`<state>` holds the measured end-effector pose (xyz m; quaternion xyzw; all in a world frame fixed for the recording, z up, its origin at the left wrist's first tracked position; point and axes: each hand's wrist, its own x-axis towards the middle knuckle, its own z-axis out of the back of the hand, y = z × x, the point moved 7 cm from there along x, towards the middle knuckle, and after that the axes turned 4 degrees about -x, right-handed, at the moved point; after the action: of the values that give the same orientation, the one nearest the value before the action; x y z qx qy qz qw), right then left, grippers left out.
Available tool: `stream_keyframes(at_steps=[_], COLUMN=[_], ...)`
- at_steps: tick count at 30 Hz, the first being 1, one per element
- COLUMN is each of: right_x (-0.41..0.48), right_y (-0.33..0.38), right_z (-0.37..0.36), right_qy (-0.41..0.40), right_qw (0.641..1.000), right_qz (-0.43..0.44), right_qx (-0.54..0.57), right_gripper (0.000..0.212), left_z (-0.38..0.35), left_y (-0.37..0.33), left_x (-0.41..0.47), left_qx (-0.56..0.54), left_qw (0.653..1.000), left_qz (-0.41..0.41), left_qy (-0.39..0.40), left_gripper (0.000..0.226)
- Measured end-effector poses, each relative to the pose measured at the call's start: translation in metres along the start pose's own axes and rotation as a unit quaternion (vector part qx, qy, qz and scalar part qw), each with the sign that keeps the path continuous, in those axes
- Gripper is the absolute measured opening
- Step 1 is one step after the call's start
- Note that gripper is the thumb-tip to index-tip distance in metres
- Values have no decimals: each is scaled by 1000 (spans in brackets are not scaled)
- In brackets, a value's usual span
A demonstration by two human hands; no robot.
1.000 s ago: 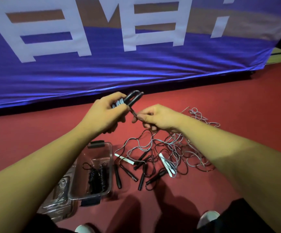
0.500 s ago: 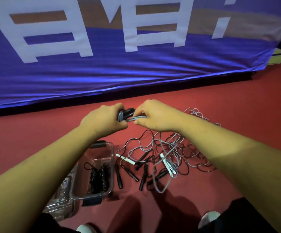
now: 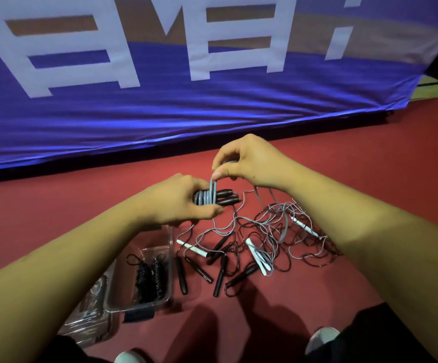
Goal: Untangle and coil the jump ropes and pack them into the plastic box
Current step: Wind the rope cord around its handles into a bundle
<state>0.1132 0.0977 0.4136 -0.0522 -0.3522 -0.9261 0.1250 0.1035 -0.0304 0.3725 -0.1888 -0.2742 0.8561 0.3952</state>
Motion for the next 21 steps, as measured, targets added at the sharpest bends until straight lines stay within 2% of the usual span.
stream_keyframes(at_steps=[2,4,6,8,11,13,14,16,18,21], right_x=[-1,-3,-4,-7,-11,-13,-14,-16,-17,-11], right_y=[-9,-20,-33,-45,-53,-52,-50,-46,-40,-19], right_z=[-1,-3,-9,-22,-50,-63,-66,-69,-67,-56], right_qy=[13,18,17,24,64,98,117,152,162,124], right_qw=[999,996,989,974,927,888,881,897,923,964], right_qz=[-17,-43,-79,-123,-186,-208,-207,-198,-184,-144], right_qx=[34,72,126,187,320,398,408,365,295,185], right_gripper=[8,7,6,15,23,20,19,18,22,27], left_z=[-8,-7,-2,2,9,17,22,36,50,63], left_y=[-5,-7,-5,-7,-12,-10,-6,7,22,40], left_x=[-4,-5,-4,-5,-9,-8,-6,-3,-3,-4], left_qx=[-71,-127,-188,-228,-270,-280,-275,-256,-206,-20], left_qw=[997,992,982,973,962,958,958,958,961,973], left_qz=[-7,-13,-15,-26,-36,-20,-9,11,31,55], left_qy=[31,15,-11,-14,-31,-61,-79,-127,-180,-223], left_gripper=[20,15,22,32,37,24,17,10,15,27])
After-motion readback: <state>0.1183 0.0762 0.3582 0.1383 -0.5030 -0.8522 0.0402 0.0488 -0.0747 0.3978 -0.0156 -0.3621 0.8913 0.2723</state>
